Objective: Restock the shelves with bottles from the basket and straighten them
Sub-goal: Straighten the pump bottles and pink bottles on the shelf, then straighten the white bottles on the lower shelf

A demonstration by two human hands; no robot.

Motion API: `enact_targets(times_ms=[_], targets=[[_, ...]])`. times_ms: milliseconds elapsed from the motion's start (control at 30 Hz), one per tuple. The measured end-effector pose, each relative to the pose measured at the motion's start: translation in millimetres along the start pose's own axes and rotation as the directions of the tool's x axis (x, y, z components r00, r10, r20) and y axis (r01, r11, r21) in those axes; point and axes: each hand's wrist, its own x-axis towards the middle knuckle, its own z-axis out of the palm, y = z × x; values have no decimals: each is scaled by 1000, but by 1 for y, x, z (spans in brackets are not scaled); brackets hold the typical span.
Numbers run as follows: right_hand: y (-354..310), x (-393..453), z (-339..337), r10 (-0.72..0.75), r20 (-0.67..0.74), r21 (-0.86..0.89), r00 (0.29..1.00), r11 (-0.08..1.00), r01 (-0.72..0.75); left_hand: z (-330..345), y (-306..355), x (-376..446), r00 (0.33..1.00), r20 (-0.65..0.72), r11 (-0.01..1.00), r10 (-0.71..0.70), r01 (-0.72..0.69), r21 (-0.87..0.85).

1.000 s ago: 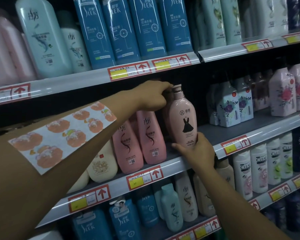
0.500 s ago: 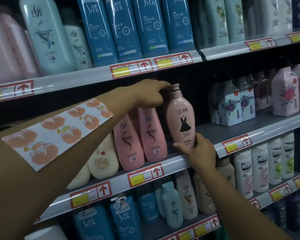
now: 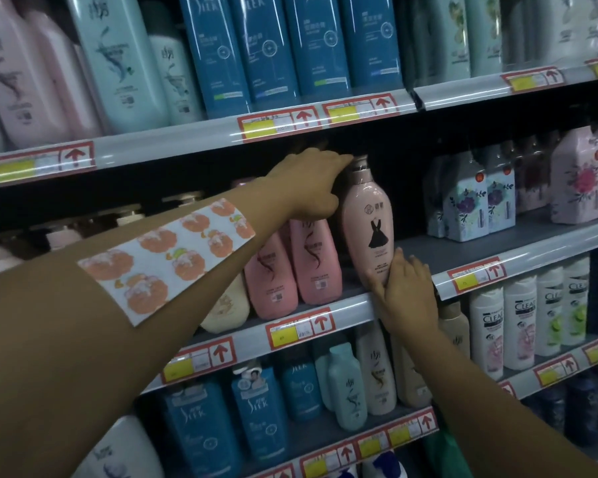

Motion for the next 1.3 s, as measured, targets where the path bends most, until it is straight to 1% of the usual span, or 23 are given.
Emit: enact_targets(times_ms=[67, 200, 267, 333, 400, 467, 533, 600, 700, 800, 900, 1033, 1167, 1233, 1300], targets=[[-1, -10, -5, -33, 40, -8, 999, 999, 33, 5, 0, -8, 998, -50, 996, 22, -17, 88], [-3, -31, -15, -112, 118, -89, 987, 988, 122, 9, 0, -38, 993, -107, 976, 42, -18, 218], [-8, -40, -23, -130, 138, -123, 982, 981, 147, 12, 5, -62, 991, -125, 971, 40, -9, 239], [-18, -55, -33, -160, 111, -107, 981, 979, 172, 15, 12, -92, 990, -138, 977, 19, 11, 212], [-31, -77, -41, -178, 88, -55, 980, 981, 184, 20, 21, -129, 992, -129, 982, 8, 16, 186], [-43, -103, -47, -175, 109, -16, 979, 984, 178, 29, 27, -170, 992, -122, 985, -6, 26, 168], [-54, -126, -55, -157, 119, 55, 980, 987, 151, 40, 29, -210, 991, -130, 993, -36, 50, 105], [-65, -145, -67, -104, 112, 138, 988, 986, 89, 49, 28, -251, 990, -105, 994, -98, 103, 39], [-83, -173, -79, -54, 132, 155, 990, 987, 33, 60, 25, -311, 980, -31, 980, -199, 200, 22], [-102, -198, -77, -108, 144, 157, 984, 984, 85, 65, 17, -365, 958, 0, 958, -286, 286, 39], [-117, -217, -72, -119, 197, 145, 973, 985, 92, 66, 11, -407, 934, -26, 933, -357, 357, 38], [-138, -244, -64, -140, 252, 159, 958, 982, 102, 71, 4, -458, 899, -15, 899, -439, 439, 0], [-146, -261, -45, -152, 317, 175, 936, 980, 100, 84, -4, -495, 859, -1, 858, -512, 512, -43], [-146, -267, -33, -162, 358, 169, 920, 980, 106, 98, -8, -506, 829, 9, 827, -559, 558, -73], [-148, -273, -22, -153, 397, 188, 905, 979, 83, 114, -13, -513, 796, 18, 790, -605, 603, -112]])
